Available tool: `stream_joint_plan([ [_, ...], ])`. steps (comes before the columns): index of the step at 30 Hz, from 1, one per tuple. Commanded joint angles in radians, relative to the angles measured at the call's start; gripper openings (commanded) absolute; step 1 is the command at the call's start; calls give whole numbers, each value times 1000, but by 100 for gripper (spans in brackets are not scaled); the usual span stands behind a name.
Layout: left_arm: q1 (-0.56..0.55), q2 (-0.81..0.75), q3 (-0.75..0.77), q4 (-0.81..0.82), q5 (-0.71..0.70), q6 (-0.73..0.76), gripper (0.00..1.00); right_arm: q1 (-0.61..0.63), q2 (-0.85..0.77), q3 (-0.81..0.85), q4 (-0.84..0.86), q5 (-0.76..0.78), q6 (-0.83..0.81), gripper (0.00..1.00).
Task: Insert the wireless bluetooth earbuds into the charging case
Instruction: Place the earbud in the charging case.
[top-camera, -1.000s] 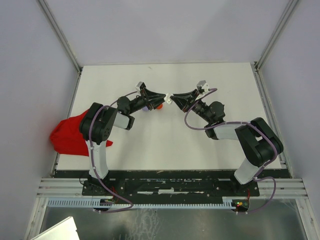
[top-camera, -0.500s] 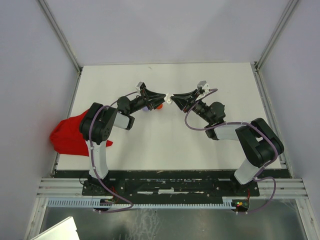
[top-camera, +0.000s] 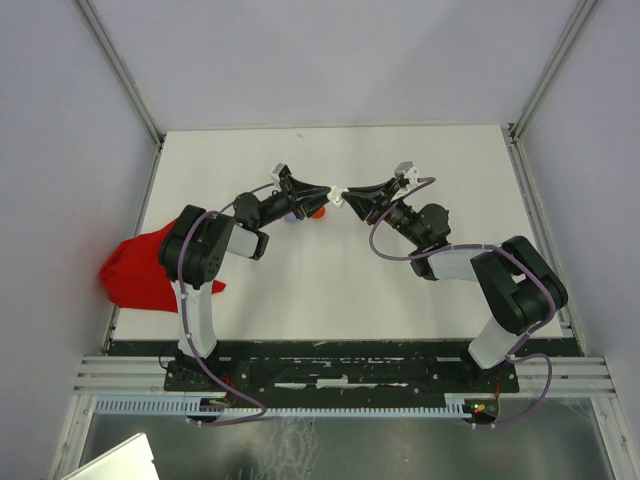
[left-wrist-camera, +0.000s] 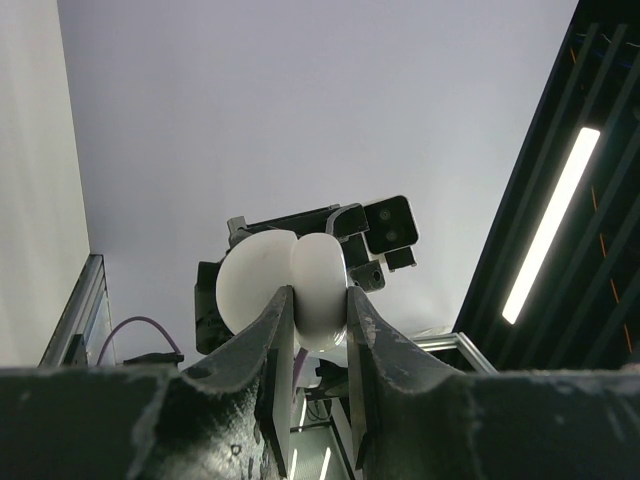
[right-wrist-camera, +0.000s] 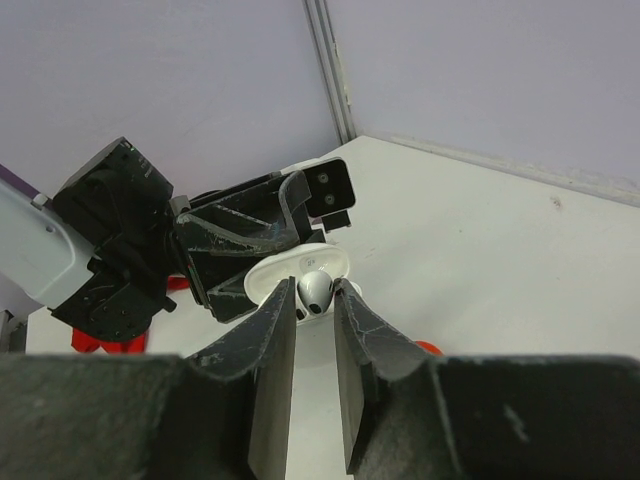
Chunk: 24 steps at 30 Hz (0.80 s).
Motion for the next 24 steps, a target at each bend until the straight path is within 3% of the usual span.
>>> stream_joint_plan([
  [1,-2,-35,19,174,-14,-31,3,3,-30,4,27,1,13,29],
  [12,-2,-32,15,174,-11,-29,3,3,-20,26,12,4,13,33],
  [24,-2,-5,15,174,-12,-23,3,1,-45,54,42,28,22,49],
])
